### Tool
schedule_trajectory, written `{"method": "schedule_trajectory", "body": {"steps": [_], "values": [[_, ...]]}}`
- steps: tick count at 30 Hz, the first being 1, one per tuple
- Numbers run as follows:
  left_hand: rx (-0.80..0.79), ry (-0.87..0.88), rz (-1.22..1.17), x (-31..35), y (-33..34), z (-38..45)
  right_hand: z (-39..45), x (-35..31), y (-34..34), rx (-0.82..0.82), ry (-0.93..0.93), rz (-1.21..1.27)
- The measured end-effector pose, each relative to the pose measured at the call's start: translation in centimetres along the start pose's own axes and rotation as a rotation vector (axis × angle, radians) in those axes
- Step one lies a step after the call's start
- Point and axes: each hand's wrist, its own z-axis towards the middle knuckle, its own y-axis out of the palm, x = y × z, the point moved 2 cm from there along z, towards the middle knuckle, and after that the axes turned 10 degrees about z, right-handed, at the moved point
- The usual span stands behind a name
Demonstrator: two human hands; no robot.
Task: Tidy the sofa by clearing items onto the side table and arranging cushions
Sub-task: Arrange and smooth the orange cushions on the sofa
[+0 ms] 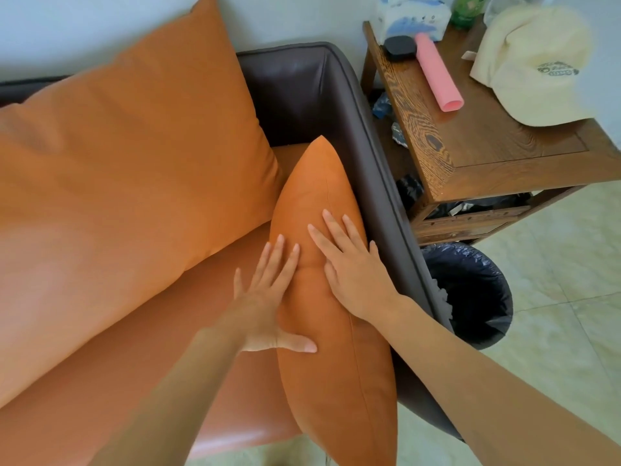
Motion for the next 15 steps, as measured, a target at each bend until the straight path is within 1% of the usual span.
{"method": "schedule_trajectory", "body": {"steps": [3,5,7,10,15], "values": [[-0.032,0.031,0.032,-0.1,0.1,0.4,-0.1,-0.2,0.2,0.018,-0.023,-0.034],[0.000,0.034,0.037,0.1,0.5,0.7,-0.2,-0.4,0.3,0.022,-0.046,-0.048],[0.056,-0.026,0.022,0.2,1.0,0.9,-0.2,-0.1,0.5,0.012,-0.076,-0.076],[0.061,-0.128,0.035,0.8,1.7,1.4,0.0,1.0,0.6,0.017,-0.096,-0.116],[0.050,-0.168,0.108,1.8,1.7,2.1,0.2,1.9,0.7,0.031,-0.104,-0.161]]}}
